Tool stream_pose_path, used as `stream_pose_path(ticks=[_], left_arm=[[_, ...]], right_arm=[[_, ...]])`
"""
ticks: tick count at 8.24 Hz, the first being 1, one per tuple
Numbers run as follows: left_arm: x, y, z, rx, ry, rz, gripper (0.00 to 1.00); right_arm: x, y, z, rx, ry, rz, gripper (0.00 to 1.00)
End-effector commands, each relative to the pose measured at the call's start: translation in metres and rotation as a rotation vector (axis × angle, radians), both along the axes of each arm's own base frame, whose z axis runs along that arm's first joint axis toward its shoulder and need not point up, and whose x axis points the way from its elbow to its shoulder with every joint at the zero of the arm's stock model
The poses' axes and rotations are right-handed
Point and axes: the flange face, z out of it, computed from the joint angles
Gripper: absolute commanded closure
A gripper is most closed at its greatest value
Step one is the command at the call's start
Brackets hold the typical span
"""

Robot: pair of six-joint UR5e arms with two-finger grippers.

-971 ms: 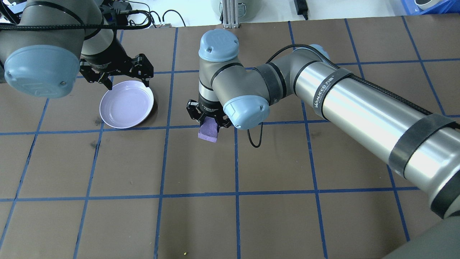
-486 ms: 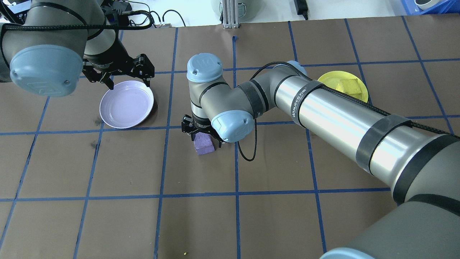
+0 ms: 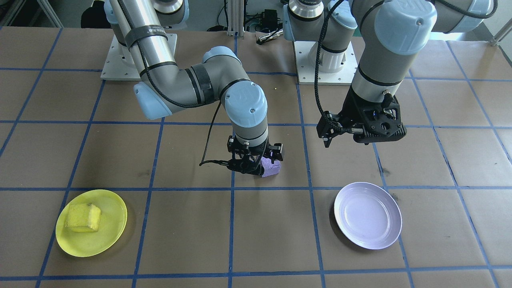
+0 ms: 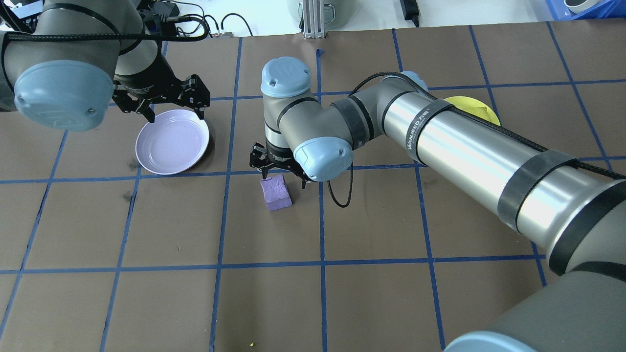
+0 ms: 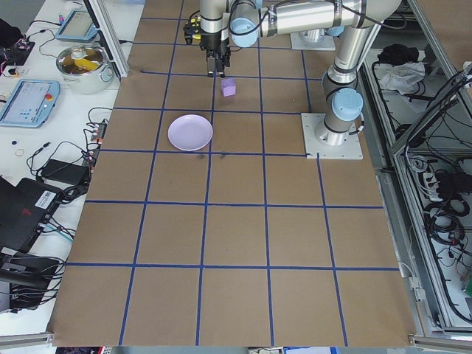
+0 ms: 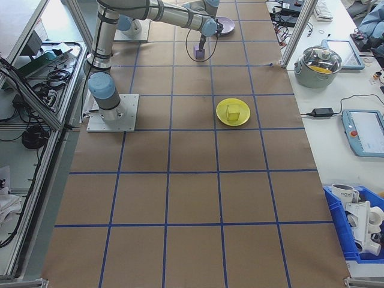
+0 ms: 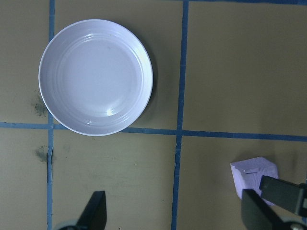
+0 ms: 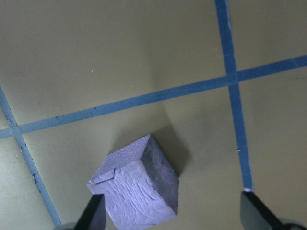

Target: Sort blocks by color into plates

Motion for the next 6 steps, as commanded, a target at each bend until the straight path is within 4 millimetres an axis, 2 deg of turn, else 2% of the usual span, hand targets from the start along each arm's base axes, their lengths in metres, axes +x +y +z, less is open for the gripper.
stream_pose_path(ticks=[1, 2, 3, 4, 5, 6], left_arm=[[-0.010, -0.009, -0.022, 0.033, 0.010, -0.004, 0.00], [-0.014, -0.015, -0.031, 0.047, 0.038, 0.030, 0.00], [-0.027, -0.016, -0.041, 0.064, 0.066, 0.081, 0.00], [-0.045, -0.015, -0.052, 0.085, 0.073, 0.134, 0.00], [-0.073, -0.011, -0.066, 0.124, 0.138, 0.215, 0.00], [-0.096, -0.008, -0.079, 0.154, 0.156, 0.213, 0.00]], right_arm=[[-0.063, -0.034, 0.047, -0.002, -0.008, 0.122, 0.00], [-0.099, -0.045, 0.060, 0.003, -0.015, 0.172, 0.00], [-0.145, -0.061, 0.078, -0.004, -0.026, 0.162, 0.00], [-0.184, -0.066, 0.103, -0.022, -0.032, 0.167, 0.00], [-0.211, -0.053, 0.139, -0.038, -0.025, 0.178, 0.00], [-0.220, -0.023, 0.180, -0.041, 0.022, 0.175, 0.00]])
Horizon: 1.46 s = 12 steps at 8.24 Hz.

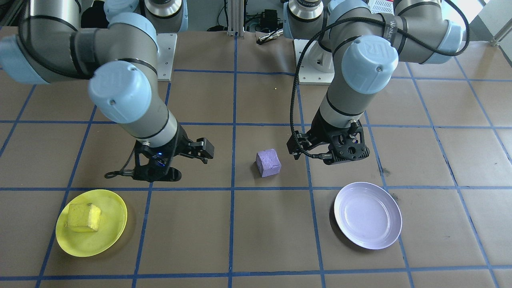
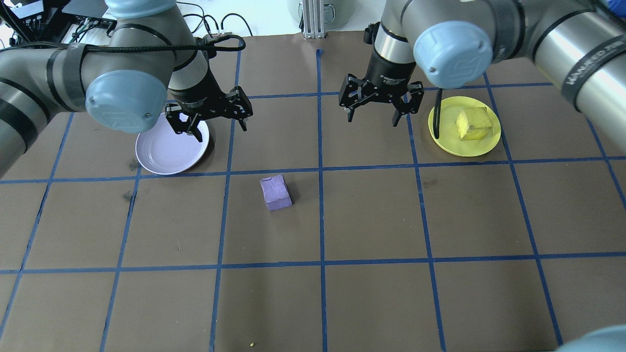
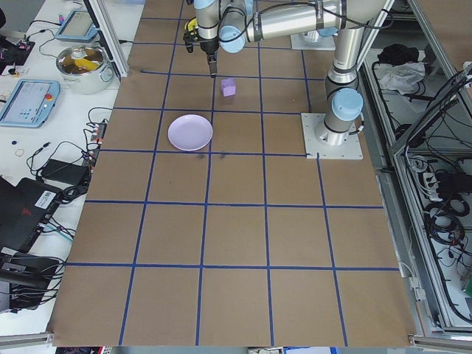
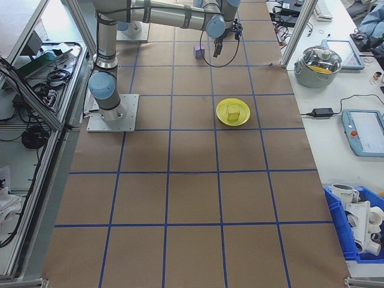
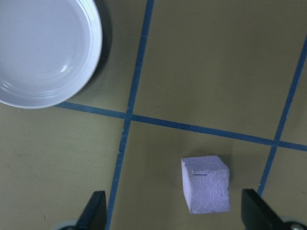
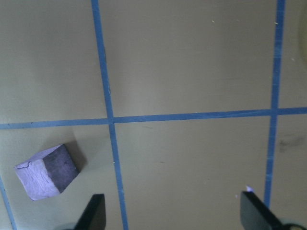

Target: Sort blocks by color into plates

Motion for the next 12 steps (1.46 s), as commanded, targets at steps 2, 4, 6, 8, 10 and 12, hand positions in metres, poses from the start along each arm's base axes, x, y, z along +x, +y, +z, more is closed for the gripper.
stream_pose_path(ticks=[2, 4, 6, 8, 10, 12], left_arm=[[-0.061, 0.009, -0.046, 0.102, 0.046, 0.023, 0.00], [-0.066, 0.009, -0.077, 0.155, 0.035, 0.005, 0.00], [-0.086, 0.014, -0.108, 0.208, 0.024, -0.061, 0.00], [-0.090, 0.012, -0.134, 0.248, 0.015, -0.069, 0.00], [-0.088, 0.014, -0.146, 0.262, 0.013, -0.113, 0.00], [-0.087, 0.011, -0.159, 0.279, 0.012, -0.113, 0.00]], right_arm=[[-0.044, 0.094, 0.139, -0.103, 0.051, 0.004, 0.00], [-0.047, 0.124, 0.167, -0.116, 0.050, 0.012, 0.00], [-0.048, 0.126, 0.171, -0.133, 0.045, 0.015, 0.00], [-0.049, 0.125, 0.175, -0.148, 0.047, 0.011, 0.00], [-0.054, 0.121, 0.176, -0.172, 0.062, 0.004, 0.00], [-0.054, 0.121, 0.176, -0.172, 0.059, 0.005, 0.00]])
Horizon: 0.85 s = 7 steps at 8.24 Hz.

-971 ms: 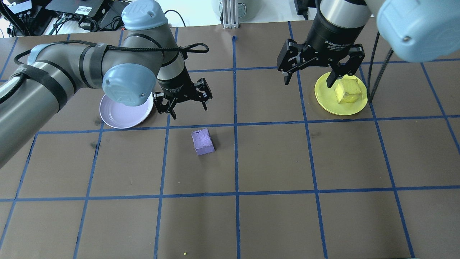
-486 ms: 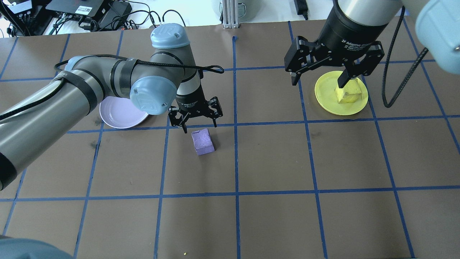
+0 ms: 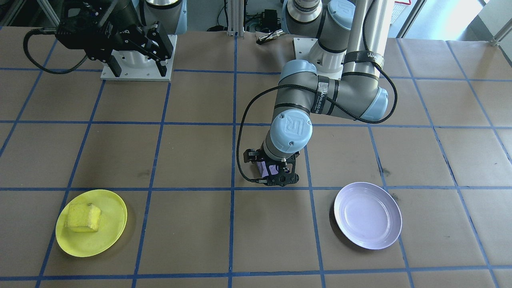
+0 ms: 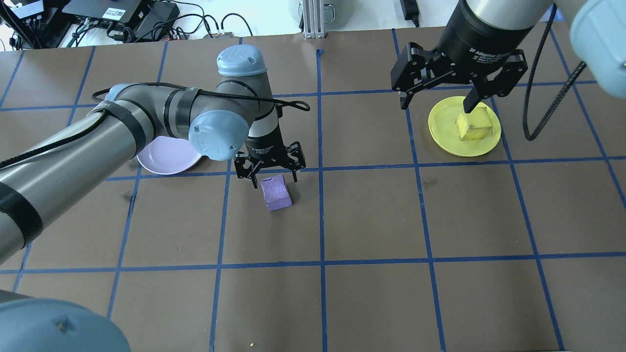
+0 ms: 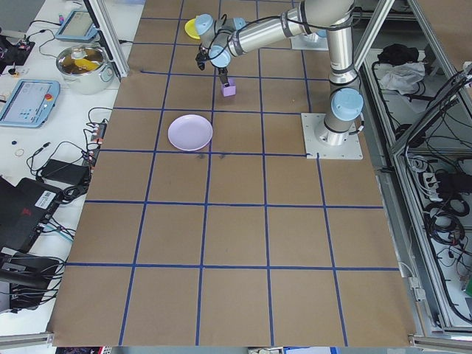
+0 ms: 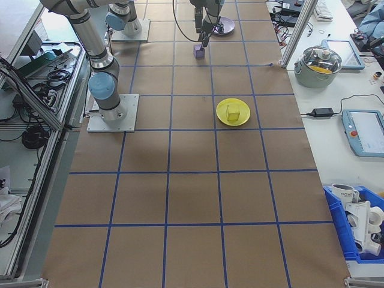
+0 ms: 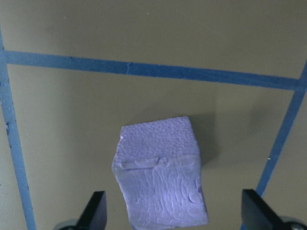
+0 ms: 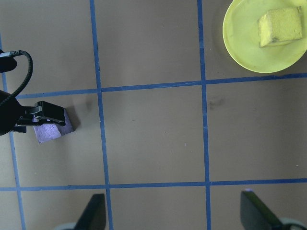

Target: Sort blocks by color into plates

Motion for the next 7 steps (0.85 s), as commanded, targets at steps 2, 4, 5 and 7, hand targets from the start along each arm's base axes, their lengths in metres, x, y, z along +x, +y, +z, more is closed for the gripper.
stream_pose_path(ticks=[2, 4, 5, 7], left_arm=[[0.001, -0.001, -0.022, 0.034, -0.007, -0.008, 0.00], [-0.001, -0.008, -0.036, 0.025, -0.006, -0.011, 0.28], [-0.001, -0.009, -0.043, 0.030, -0.008, -0.012, 0.65], [0.003, -0.014, -0.031, 0.012, 0.002, -0.002, 1.00]], right_arm=[[0.000, -0.001, 0.001, -0.013, 0.002, -0.001, 0.00], [0.000, -0.002, 0.000, -0.014, -0.006, 0.000, 0.00], [0.001, -0.002, 0.000, -0.013, -0.005, 0.001, 0.00], [0.000, -0.002, 0.001, -0.014, -0.001, 0.000, 0.00]])
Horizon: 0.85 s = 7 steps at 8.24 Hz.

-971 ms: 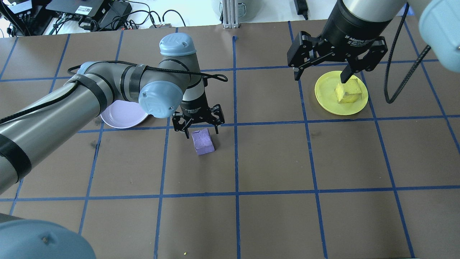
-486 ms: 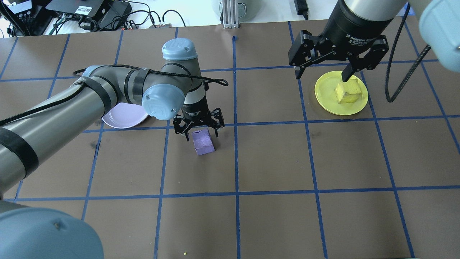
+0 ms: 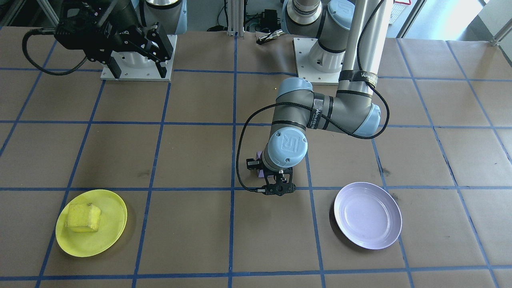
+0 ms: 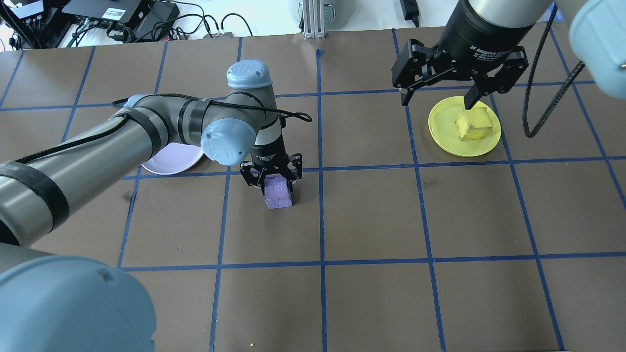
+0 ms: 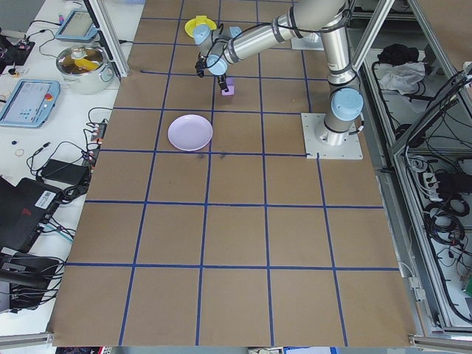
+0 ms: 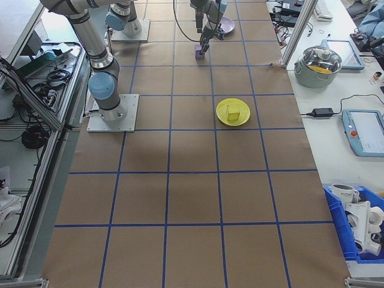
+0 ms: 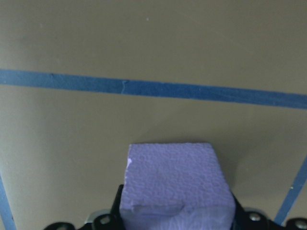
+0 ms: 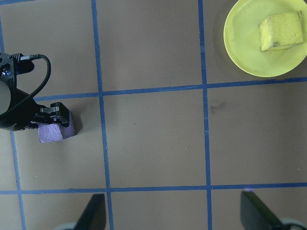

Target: Sort blocks by color into plates

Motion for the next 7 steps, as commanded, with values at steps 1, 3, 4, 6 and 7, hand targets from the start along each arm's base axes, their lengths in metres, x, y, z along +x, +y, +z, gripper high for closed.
stream_pose_path(ticks=[1, 3, 4, 6, 7], left_arm=[[0.009, 0.001, 0.021, 0.016, 0.003, 0.016, 1.00], [0.054, -0.021, 0.094, -0.020, 0.026, 0.026, 1.00], [0.085, -0.037, 0.129, -0.060, 0.054, -0.020, 1.00], [0.153, -0.073, 0.163, -0.155, 0.044, -0.043, 1.00], [0.189, -0.083, 0.160, -0.184, 0.057, -0.102, 1.00]], right_arm=[[0.000, 0.000, 0.001, -0.003, 0.002, -0.001, 0.00], [-0.001, 0.000, 0.002, -0.005, 0.004, 0.001, 0.00], [0.000, 0.000, 0.002, -0.006, 0.001, 0.001, 0.00], [0.000, 0.000, 0.002, -0.006, 0.002, -0.001, 0.00], [0.000, 0.000, 0.002, -0.006, 0.002, 0.001, 0.00]])
